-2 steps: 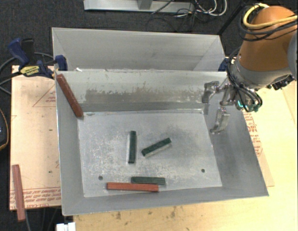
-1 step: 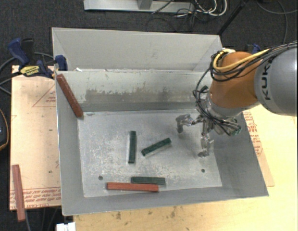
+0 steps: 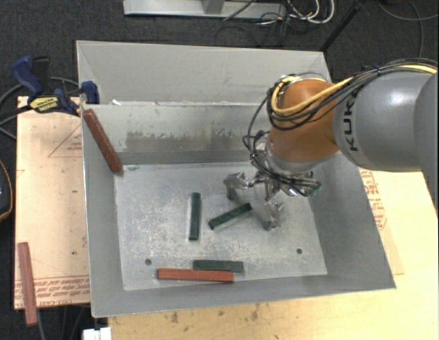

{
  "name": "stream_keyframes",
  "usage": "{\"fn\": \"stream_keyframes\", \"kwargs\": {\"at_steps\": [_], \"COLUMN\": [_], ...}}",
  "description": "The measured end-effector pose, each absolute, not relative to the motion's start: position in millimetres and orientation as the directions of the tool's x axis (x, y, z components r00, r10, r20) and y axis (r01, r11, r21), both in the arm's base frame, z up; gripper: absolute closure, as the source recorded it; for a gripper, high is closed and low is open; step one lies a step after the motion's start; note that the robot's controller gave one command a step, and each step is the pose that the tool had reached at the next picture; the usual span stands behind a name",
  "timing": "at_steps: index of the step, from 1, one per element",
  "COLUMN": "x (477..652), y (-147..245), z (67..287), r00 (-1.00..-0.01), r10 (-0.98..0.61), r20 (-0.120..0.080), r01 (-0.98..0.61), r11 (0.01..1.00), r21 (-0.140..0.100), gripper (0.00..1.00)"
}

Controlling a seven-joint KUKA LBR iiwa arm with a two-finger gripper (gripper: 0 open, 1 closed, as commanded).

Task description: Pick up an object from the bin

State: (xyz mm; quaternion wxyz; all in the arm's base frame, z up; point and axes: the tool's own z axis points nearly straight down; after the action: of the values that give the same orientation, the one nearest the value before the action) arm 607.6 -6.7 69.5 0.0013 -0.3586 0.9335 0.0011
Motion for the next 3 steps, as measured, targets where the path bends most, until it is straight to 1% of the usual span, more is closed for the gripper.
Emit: {"fn": "stream_keyframes", "kwargs": {"at_steps": [1, 2, 3], "x": [608.0, 608.0, 623.1], "y": [-8.8, -8.8, -12.9], "z": [70.7, 70.7, 113.1], "r00": [-0.745, -0.745, -0.914], "r10": [-0.667, -0.667, -0.406], "r20": [-0.003, -0.003, -0.008], "r01": [-0.667, -0.667, -0.406], "r11": [0.745, 0.745, 0.914], "r21": [-0.001, 0.000, -0.001], "gripper": [1.00, 1.00, 1.00]}}
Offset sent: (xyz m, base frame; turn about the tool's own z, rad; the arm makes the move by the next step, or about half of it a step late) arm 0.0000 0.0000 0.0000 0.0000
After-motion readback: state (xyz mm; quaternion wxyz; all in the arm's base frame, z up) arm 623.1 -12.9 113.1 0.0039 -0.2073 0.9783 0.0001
